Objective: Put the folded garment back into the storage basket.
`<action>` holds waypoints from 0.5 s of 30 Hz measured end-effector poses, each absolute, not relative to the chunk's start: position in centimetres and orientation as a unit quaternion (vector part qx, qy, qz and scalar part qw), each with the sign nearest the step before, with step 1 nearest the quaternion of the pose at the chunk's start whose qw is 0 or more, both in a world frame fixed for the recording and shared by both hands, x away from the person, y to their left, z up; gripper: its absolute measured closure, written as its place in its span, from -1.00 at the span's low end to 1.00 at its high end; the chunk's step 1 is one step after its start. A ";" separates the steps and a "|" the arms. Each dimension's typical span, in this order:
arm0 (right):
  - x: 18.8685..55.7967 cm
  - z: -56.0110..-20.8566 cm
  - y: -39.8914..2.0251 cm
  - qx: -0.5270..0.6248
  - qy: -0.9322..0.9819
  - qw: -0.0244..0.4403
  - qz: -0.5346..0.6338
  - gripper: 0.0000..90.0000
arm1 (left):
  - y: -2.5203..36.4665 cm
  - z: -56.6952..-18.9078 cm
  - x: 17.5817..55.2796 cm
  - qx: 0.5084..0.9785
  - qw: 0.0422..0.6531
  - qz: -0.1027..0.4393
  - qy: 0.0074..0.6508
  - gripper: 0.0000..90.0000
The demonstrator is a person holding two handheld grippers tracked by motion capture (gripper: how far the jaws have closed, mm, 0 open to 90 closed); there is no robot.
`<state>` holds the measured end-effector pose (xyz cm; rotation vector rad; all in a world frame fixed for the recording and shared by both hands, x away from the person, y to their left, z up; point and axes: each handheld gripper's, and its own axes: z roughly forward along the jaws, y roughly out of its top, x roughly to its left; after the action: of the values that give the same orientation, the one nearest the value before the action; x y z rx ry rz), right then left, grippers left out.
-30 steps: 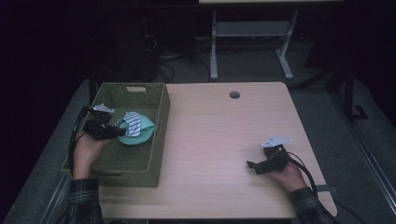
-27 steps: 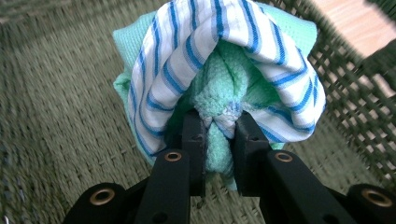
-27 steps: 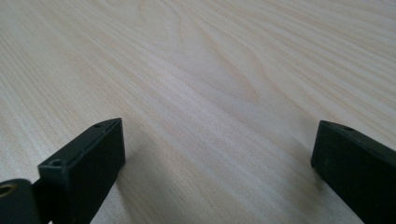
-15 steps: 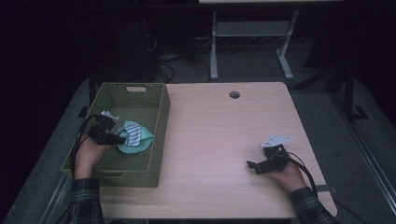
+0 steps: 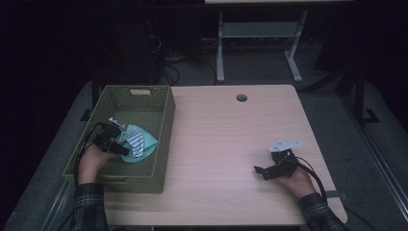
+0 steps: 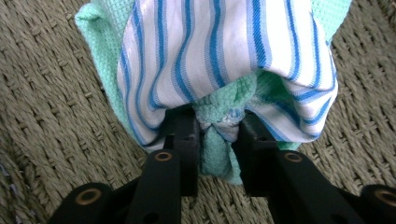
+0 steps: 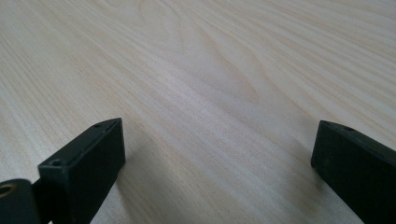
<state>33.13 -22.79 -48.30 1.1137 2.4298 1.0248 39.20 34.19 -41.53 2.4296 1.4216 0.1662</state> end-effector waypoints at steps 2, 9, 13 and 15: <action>33.1 -48.3 -22.8 0.385 0.841 0.139 0.355 -0.94 | 34.2 -41.5 39.2 0.849 0.164 0.057 0.499 0.42; 33.1 -48.3 -22.8 0.385 0.841 0.139 0.354 -0.94 | 34.3 -40.4 39.0 0.843 0.183 0.069 0.501 -0.04; 33.1 -48.3 -22.8 0.387 0.840 0.138 0.354 -0.94 | 34.3 -39.5 38.6 0.839 0.203 0.079 0.499 -0.25; 33.1 -48.3 -22.8 0.387 0.840 0.139 0.354 -0.94 | 34.3 -39.0 38.5 0.835 0.218 0.083 0.499 -0.38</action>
<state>33.12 -22.78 -48.29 1.1179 2.4291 1.0249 38.47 34.25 -39.05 2.3113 1.3811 0.2305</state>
